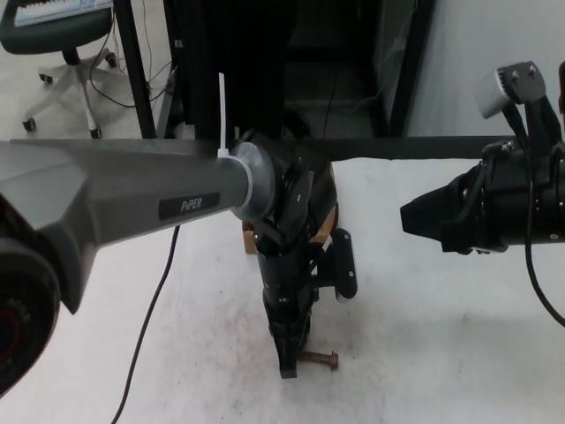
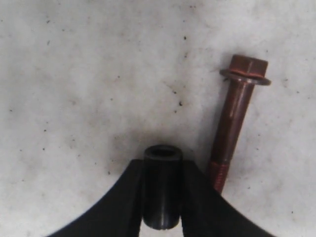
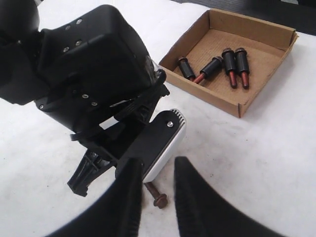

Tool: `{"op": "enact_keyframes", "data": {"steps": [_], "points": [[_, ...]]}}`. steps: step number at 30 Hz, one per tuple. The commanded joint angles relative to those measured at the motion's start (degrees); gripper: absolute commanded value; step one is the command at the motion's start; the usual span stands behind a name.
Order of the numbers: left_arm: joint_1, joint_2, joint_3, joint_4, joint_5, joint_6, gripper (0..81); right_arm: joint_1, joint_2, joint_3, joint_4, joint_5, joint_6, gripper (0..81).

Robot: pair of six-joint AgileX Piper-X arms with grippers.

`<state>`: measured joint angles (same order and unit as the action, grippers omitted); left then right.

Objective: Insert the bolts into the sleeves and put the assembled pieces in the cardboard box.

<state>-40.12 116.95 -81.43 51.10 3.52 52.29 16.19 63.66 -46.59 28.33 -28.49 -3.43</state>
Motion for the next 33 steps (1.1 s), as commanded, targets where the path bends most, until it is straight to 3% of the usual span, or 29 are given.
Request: {"op": "enact_keyframes", "data": {"steps": [1,5,9,12,19,26,33], "points": [[0.1,0.5,0.3,1.3,-3.1,-2.1,0.3,-0.3,-0.6,-0.1,0.2,-0.6,0.0,17.2],[1.0,-2.4,0.3,-1.2,-8.5,-8.3,0.3,-0.3,-0.6,-0.1,0.2,-0.6,0.0,16.7],[3.8,-6.8,0.3,-2.7,-8.7,-19.7,0.3,-0.3,-0.6,-0.1,0.7,-1.0,0.0,16.7],[6.9,-9.9,0.3,-1.1,-8.6,-22.4,0.3,-0.3,-0.6,-0.1,2.1,-2.4,-0.5,16.7],[13.2,-14.5,3.2,3.3,0.7,-22.8,0.3,-0.1,-0.6,-0.1,2.7,-4.8,-0.5,16.7],[12.7,-18.7,16.8,-4.2,0.7,-20.7,0.3,1.0,0.0,-0.1,2.8,-6.2,0.6,16.7],[12.5,-18.6,22.3,-10.6,-0.3,-24.2,0.3,6.9,1.7,-0.1,2.1,-5.2,2.6,16.7]]}}
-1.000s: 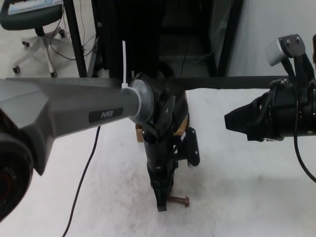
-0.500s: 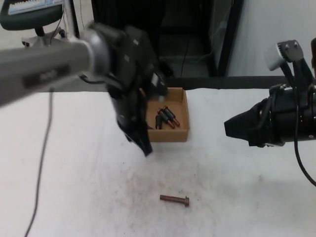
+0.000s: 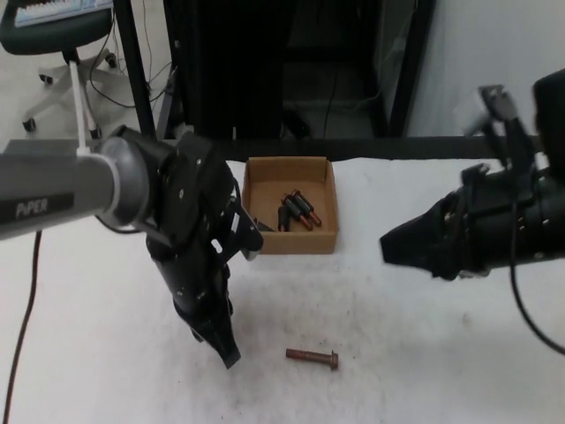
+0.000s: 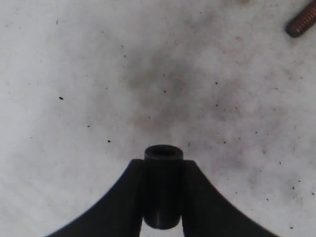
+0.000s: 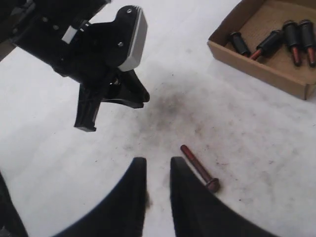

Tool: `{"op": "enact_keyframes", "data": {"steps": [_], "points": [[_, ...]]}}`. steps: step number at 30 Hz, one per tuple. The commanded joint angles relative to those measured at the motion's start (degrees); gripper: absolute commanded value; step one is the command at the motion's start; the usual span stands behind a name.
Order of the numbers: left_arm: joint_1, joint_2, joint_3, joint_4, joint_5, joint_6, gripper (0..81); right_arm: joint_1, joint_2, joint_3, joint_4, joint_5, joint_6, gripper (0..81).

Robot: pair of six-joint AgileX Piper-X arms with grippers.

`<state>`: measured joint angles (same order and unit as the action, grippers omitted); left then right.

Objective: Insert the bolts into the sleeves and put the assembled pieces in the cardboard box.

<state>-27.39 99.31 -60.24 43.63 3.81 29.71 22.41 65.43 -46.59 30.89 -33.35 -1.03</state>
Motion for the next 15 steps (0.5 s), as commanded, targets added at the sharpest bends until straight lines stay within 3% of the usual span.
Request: {"op": "enact_keyframes", "data": {"steps": [1,11,13,15], "points": [[-0.2,-0.8,1.4,-3.5,-0.7,-1.7,0.3,1.6,-0.1,-0.1,-0.5,0.8,0.3,16.7],[-0.2,0.0,1.5,-3.8,-0.1,-1.5,0.0,3.7,-0.1,-0.3,-0.6,1.9,2.8,16.7],[-0.2,0.0,1.5,-3.4,1.9,-1.5,3.9,3.7,-0.1,-0.4,-0.6,1.9,2.8,16.7],[-0.2,0.0,1.5,-2.7,4.1,-1.5,14.2,3.7,-0.1,-0.5,-0.6,1.9,2.8,16.7]]}}
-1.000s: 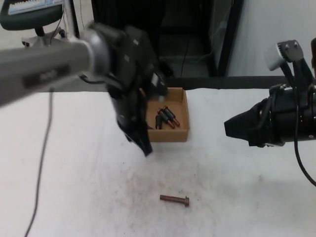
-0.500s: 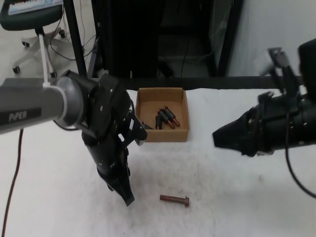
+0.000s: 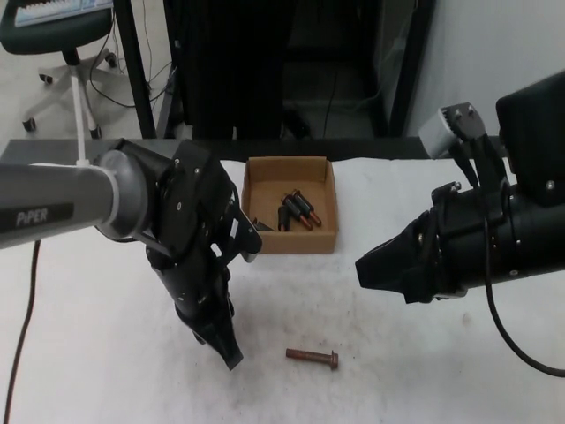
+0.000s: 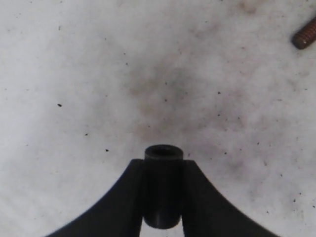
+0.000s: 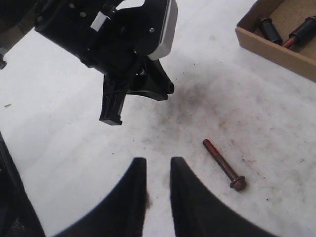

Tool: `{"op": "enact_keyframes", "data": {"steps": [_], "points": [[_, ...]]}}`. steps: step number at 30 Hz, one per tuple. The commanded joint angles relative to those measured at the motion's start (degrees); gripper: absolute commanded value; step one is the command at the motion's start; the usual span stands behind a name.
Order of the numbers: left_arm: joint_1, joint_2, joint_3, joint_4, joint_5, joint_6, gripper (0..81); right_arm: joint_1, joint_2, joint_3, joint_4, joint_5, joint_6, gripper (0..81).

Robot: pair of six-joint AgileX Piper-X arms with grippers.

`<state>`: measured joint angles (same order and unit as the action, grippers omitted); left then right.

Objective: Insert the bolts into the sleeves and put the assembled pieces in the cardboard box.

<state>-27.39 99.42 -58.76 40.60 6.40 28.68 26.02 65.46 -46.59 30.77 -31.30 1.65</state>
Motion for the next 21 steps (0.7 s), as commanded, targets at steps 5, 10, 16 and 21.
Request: {"op": "enact_keyframes", "data": {"steps": [5,10,16,21], "points": [[-0.2,-0.1,0.1,0.4,-0.3,-0.5,44.9,0.1,-0.1,-0.5,-0.5,-0.4,0.1,16.7],[-0.2,-0.1,0.1,0.4,-1.6,-0.4,47.1,0.1,-0.1,-0.5,-0.5,-0.5,1.0,16.7],[-1.6,-2.0,-1.5,4.9,1.8,-0.4,47.1,0.1,-0.5,-0.5,-0.5,-0.5,0.8,16.7],[-6.0,-4.5,-1.8,5.5,4.4,6.8,47.1,-0.7,-0.5,-0.6,-0.5,-0.4,-1.6,16.7]]}}
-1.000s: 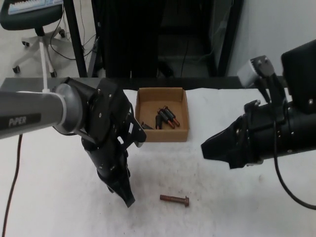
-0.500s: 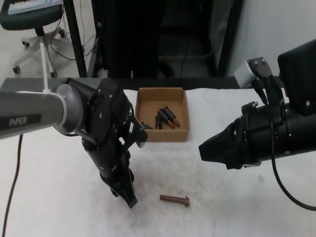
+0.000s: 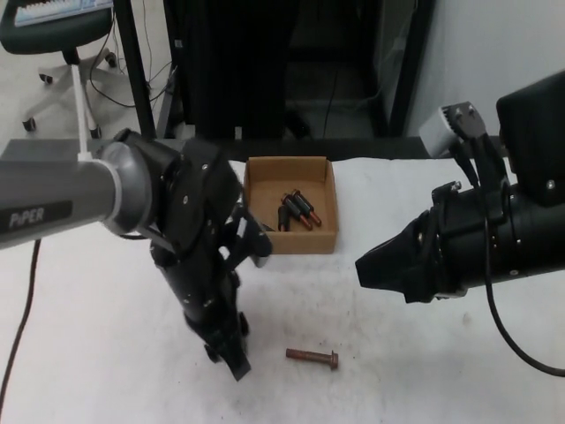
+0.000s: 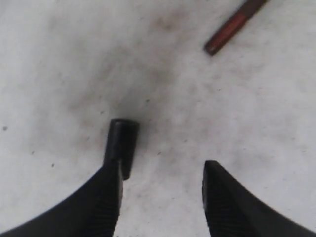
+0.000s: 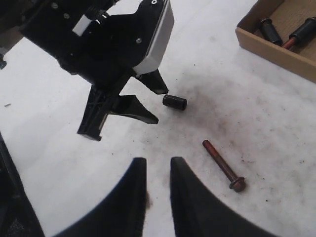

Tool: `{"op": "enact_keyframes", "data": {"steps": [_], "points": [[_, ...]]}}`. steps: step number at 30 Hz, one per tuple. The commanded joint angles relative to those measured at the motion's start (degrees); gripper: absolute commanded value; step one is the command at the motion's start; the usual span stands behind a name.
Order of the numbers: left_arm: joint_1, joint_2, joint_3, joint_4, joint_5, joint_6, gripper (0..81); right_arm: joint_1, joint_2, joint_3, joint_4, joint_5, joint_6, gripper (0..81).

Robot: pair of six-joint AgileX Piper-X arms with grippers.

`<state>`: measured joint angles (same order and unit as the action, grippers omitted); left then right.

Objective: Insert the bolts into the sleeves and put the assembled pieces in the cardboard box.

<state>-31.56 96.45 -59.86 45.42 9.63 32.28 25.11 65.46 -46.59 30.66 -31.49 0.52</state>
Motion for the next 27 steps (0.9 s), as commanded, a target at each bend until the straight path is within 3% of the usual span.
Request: {"op": "enact_keyframes", "data": {"steps": [1,7,14,18,27], "points": [[-2.7,-1.9,-0.6,0.8,1.2,4.4,47.1,-0.4,-0.5,-0.6,-0.4,-0.4,-0.5,16.7],[-7.8,-2.3,-0.8,-1.9,-0.9,10.1,47.1,-7.8,-1.7,-0.6,-0.4,-3.8,-0.5,16.7],[-8.7,-2.3,-0.8,-15.4,-3.0,11.9,47.1,-16.0,-4.4,-0.6,-0.4,-10.6,-0.1,16.7],[-8.7,-0.9,-1.3,-19.1,-3.1,13.2,47.1,-17.1,-5.5,-0.6,-0.2,-11.3,-0.1,16.7],[-9.4,7.7,-9.1,-10.2,-3.2,15.7,45.9,-17.1,-5.5,-0.6,0.4,-11.5,-0.1,16.7]]}}
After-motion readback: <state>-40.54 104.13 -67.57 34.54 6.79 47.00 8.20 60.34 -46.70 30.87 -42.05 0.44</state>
